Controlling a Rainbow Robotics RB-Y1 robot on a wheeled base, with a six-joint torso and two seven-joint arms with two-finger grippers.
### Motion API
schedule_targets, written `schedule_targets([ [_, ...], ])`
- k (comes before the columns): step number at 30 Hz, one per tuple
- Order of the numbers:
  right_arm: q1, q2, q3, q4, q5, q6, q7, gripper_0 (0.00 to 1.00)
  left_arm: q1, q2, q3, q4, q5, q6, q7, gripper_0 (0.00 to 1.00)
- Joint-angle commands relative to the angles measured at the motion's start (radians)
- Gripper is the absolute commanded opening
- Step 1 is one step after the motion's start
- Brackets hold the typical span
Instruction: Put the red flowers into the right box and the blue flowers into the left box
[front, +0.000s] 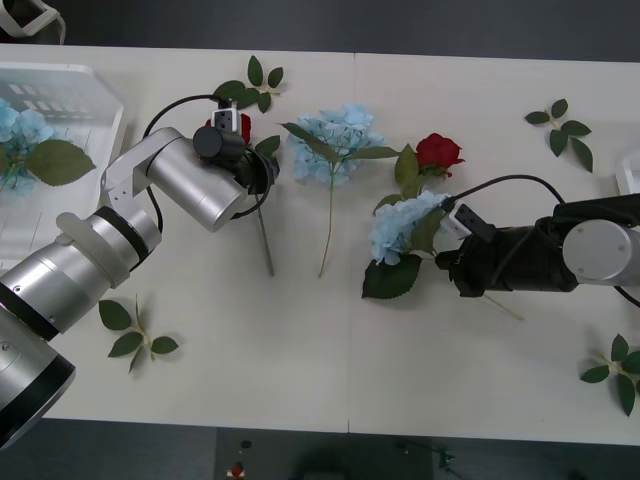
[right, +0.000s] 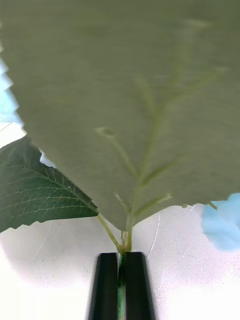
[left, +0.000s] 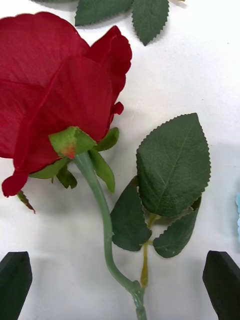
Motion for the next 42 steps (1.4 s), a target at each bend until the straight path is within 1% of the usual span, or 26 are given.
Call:
schedule_targets([
  [1,-0.012,-0.005,-0.002,-0.01,0.001,-0.001,0.028,0.0,-0.03,-0.003,-0.01,0.011,-0.005,-0.028,0.015,1.0],
  [6,-0.012,-0.005,-0.002,-0.01,-0.001,-0.001,0.03,0.0,-0.03,-0.021,-0.015,0.063,-0.005,-0.07,0.011,1.0],
  [8,-0.012,-0.005,-0.002,-0.01,0.001,-0.001,0.031,0.0,-0.03,-0.03,-0.016,0.078,-0.006,-0.08,0.011,0.79],
  [10,-0.012,-0.005,-0.002,-0.01,0.001,-0.001,0.031,0.0,-0.03,-0.036,-0.015,0.081,-0.026,-0.08,0.012,0.48],
  [11,-0.012,-0.005,-0.002,-0.01,0.001,-0.003,0.031,0.05,-0.03,-0.038,-0.016,0.081,-0.029,-0.08,0.014,0.35],
  [12,-0.012,-0.005,-0.002,-0.008,0.001,-0.008,0.031,0.49,-0.03,-0.041,-0.015,0.084,-0.029,-0.08,0.014,0.16],
  [13,-0.011,-0.005,-0.002,-0.008,0.001,-0.008,0.03,0.74,-0.03,-0.043,-0.015,0.086,-0.029,-0.08,0.012,0.01],
  [14,-0.011,-0.005,-0.001,-0.008,0.001,-0.011,0.028,1.0,-0.03,-0.043,-0.016,0.086,-0.029,-0.08,0.011,0.0],
  [22,-0.011,-0.005,-0.002,-0.008,0.001,-0.012,0.031,1.0,-0.028,-0.043,-0.015,0.08,-0.023,-0.08,0.008,0.0],
  [25,-0.011,-0.005,-0.002,-0.008,0.001,-0.012,0.031,1.0,-0.024,-0.035,-0.015,0.054,-0.017,-0.08,0.008,0.0],
  [27,-0.011,-0.001,-0.002,-0.008,0.005,-0.012,0.031,1.0,-0.01,-0.018,-0.015,0.008,-0.005,-0.079,0.008,0.0],
  [29,-0.011,0.009,-0.001,0.001,0.01,-0.012,0.031,1.0,0.012,0.016,-0.015,-0.064,0.032,-0.073,0.008,0.0],
  [32,-0.012,0.03,-0.001,0.022,0.016,-0.018,0.036,1.0,0.055,0.102,0.01,-0.241,0.112,-0.008,-0.008,0.0],
  [33,-0.012,0.035,-0.002,0.025,0.018,-0.021,0.038,1.0,0.062,0.117,0.022,-0.273,0.132,0.01,-0.022,0.0],
  [34,-0.011,0.045,-0.001,0.035,0.024,-0.024,0.039,1.0,0.087,0.152,0.062,-0.356,0.19,0.064,-0.068,0.0],
  [35,-0.012,0.048,-0.002,0.038,0.027,-0.026,0.041,1.0,0.098,0.165,0.081,-0.387,0.217,0.087,-0.089,0.0],
  [38,-0.012,0.064,-0.001,0.048,0.038,-0.037,0.045,1.0,0.151,0.204,0.222,-0.508,0.374,0.22,-0.221,0.0],
  [39,-0.012,0.064,-0.002,0.048,0.041,-0.038,0.045,0.78,0.168,0.204,0.288,-0.538,0.428,0.288,-0.284,0.0],
  [40,-0.012,0.065,-0.001,0.05,0.042,-0.038,0.045,0.08,0.185,0.201,0.363,-0.563,0.475,0.363,-0.35,0.0],
  [41,-0.012,0.065,-0.002,0.05,0.042,-0.038,0.044,0.0,0.193,0.191,0.421,-0.578,0.507,0.427,-0.397,0.0],
  [42,-0.012,0.065,-0.002,0.048,0.042,-0.038,0.047,0.0,0.197,0.181,0.463,-0.587,0.526,0.473,-0.431,0.0],
])
